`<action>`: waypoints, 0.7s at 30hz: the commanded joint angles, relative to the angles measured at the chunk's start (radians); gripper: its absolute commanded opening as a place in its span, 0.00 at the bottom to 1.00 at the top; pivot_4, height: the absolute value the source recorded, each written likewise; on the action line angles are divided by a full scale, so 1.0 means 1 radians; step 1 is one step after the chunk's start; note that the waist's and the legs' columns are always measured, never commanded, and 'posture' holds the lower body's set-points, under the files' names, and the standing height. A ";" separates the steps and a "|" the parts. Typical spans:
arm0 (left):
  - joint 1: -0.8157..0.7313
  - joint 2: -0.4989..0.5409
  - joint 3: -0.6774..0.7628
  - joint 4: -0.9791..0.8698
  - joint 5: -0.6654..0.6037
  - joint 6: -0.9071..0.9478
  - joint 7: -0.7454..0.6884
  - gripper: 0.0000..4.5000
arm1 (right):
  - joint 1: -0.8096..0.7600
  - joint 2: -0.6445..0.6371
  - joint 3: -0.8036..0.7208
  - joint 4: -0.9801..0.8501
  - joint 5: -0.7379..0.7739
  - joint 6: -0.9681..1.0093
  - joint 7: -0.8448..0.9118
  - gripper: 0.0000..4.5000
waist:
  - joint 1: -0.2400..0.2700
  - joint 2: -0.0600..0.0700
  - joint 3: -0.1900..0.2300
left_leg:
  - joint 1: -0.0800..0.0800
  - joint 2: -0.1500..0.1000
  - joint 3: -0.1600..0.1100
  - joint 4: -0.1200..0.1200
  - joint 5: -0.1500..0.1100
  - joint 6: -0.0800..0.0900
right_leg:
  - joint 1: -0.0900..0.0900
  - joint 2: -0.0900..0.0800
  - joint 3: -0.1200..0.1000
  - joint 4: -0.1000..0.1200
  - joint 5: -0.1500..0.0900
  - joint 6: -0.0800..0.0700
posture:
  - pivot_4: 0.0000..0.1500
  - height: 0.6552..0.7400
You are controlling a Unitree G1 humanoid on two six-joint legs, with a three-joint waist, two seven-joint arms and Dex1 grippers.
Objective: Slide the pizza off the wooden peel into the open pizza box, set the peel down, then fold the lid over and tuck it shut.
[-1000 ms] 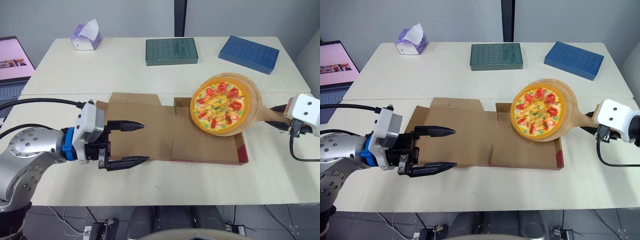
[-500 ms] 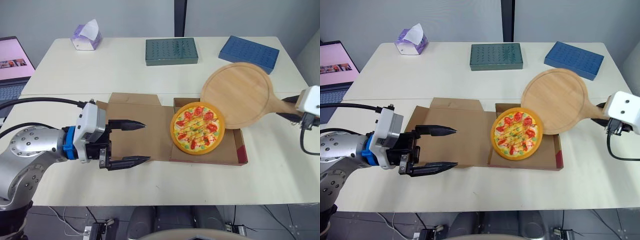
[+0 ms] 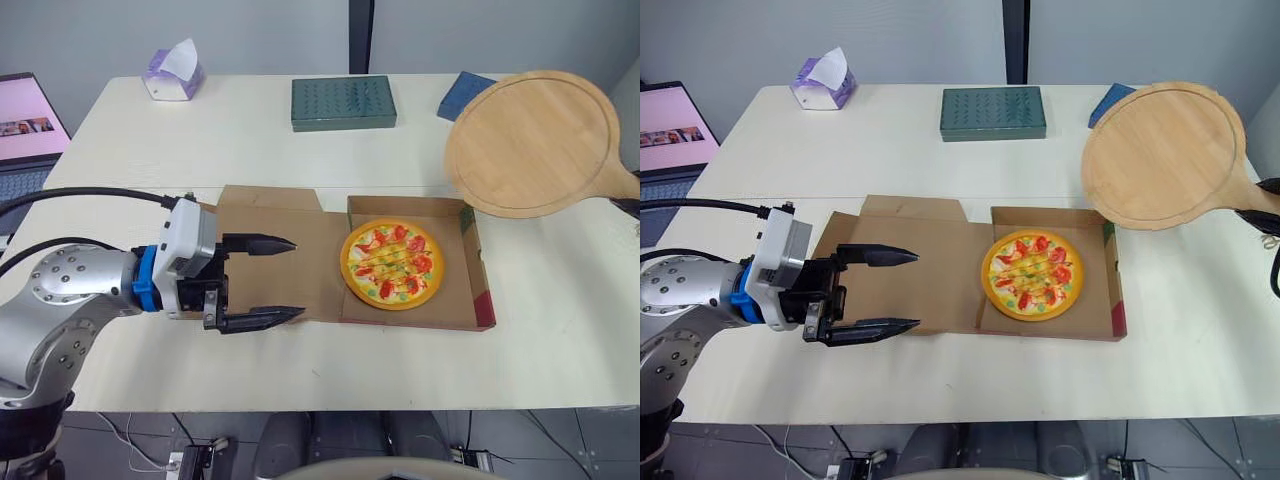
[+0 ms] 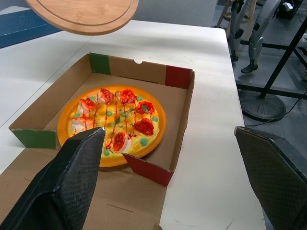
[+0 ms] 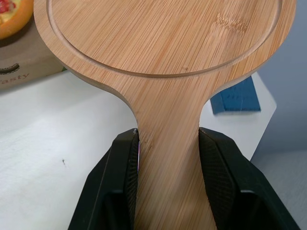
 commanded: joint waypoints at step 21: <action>-0.150 -0.065 -0.056 -0.077 -0.106 0.047 0.073 1.00 | 0.149 0.369 -0.018 0.032 0.094 0.338 -0.350 0.35 | 0.000 0.001 0.000 | 0.001 0.000 0.000 0.000 0.000 0.000 | 0.001 0.000 0.001 0.001 0.000 0.000 | 1.00 1.00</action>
